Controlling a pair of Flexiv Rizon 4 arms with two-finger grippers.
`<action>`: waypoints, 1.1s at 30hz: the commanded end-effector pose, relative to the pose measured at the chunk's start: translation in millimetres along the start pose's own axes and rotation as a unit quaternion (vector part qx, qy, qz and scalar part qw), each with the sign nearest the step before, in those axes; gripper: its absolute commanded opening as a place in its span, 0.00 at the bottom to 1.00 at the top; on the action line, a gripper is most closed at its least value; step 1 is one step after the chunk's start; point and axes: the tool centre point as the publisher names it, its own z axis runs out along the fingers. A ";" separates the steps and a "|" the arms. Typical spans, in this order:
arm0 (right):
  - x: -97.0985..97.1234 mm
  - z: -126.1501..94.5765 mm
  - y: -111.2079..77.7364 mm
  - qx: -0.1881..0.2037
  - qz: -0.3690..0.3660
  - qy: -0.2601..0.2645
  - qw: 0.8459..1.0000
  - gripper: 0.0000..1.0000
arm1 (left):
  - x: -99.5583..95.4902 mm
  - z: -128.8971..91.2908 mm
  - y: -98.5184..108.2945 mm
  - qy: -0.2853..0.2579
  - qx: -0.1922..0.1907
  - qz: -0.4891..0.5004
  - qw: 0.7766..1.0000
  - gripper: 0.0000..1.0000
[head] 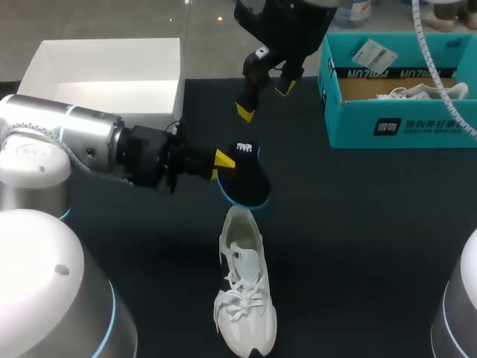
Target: Take the shoe out of the shoebox, open the shoe tongue, remove and reinsert the insole, then place the shoe into the shoebox
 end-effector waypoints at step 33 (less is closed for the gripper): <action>0.0 0.9 0.7 0.001 0.001 0.000 1.000 1.00 | 5.1 -0.4 -15.7 -0.012 0.029 -0.155 0.987 0.00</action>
